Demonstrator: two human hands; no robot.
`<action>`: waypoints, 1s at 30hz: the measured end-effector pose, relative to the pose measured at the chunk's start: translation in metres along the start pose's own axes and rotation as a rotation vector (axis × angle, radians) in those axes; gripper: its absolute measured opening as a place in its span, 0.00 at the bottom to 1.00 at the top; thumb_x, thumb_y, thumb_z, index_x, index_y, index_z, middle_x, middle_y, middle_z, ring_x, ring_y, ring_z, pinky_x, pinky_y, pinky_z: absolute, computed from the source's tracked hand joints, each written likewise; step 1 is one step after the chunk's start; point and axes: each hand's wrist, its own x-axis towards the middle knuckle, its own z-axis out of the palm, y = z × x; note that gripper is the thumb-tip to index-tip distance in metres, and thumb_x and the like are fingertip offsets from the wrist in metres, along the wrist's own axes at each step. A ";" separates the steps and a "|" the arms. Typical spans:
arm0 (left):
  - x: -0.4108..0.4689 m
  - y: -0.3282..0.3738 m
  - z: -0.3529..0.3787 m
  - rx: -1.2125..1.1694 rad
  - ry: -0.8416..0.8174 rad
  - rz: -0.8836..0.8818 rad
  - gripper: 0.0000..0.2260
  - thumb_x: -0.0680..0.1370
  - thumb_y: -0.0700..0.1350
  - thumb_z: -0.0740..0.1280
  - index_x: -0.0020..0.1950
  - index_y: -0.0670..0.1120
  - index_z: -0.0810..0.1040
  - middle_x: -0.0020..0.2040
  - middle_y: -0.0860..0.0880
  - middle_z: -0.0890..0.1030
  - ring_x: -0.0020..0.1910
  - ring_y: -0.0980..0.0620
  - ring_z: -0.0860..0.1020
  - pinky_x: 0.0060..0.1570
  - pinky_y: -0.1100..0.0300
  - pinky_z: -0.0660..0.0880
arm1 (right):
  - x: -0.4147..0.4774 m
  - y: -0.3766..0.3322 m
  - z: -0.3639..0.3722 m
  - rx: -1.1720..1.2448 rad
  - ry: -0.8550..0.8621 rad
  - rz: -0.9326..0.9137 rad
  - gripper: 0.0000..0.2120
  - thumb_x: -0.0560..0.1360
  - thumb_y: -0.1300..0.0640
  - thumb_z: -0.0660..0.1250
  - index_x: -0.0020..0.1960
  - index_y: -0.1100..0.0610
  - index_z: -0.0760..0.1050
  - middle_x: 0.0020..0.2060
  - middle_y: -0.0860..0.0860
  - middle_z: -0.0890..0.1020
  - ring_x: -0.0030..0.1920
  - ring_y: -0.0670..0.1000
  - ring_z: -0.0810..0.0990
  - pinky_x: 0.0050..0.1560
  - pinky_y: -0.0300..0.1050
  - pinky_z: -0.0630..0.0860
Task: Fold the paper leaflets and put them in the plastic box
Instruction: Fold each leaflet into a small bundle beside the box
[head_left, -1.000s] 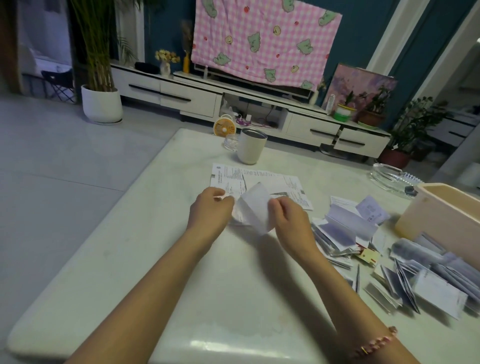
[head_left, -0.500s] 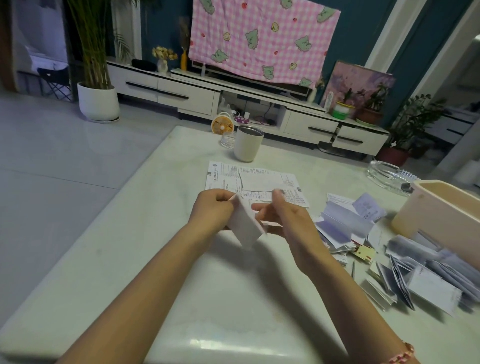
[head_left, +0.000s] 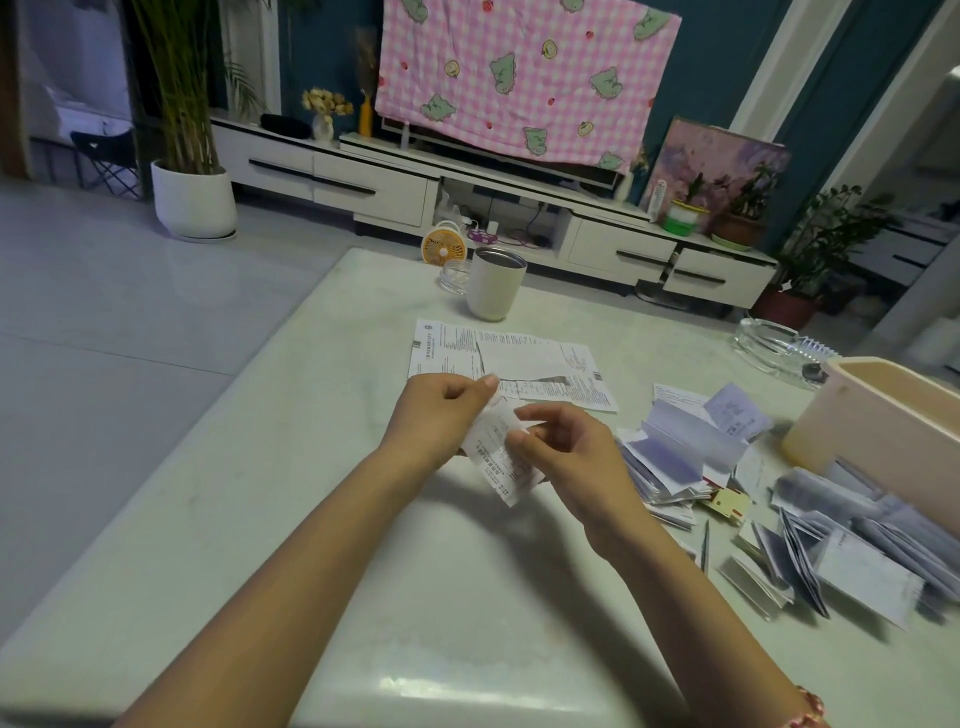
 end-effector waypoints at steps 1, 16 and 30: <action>0.000 0.000 0.000 0.010 -0.007 0.010 0.19 0.79 0.49 0.62 0.47 0.32 0.79 0.45 0.36 0.82 0.43 0.41 0.82 0.44 0.50 0.80 | -0.001 -0.001 0.000 -0.005 0.006 -0.003 0.06 0.73 0.65 0.69 0.42 0.55 0.77 0.34 0.52 0.79 0.33 0.43 0.76 0.31 0.30 0.70; 0.003 -0.004 0.011 0.008 -0.043 -0.022 0.10 0.79 0.44 0.63 0.40 0.42 0.79 0.34 0.48 0.80 0.30 0.54 0.76 0.34 0.64 0.75 | -0.003 -0.017 -0.058 -0.239 0.250 -0.157 0.07 0.72 0.65 0.69 0.38 0.55 0.77 0.33 0.49 0.80 0.33 0.43 0.76 0.34 0.31 0.72; 0.000 -0.002 0.013 0.020 -0.055 -0.092 0.08 0.77 0.39 0.60 0.43 0.42 0.79 0.36 0.48 0.80 0.32 0.53 0.76 0.35 0.63 0.73 | 0.022 0.047 -0.118 -0.986 -0.056 -0.012 0.09 0.75 0.56 0.66 0.36 0.53 0.73 0.29 0.47 0.76 0.32 0.46 0.72 0.34 0.39 0.66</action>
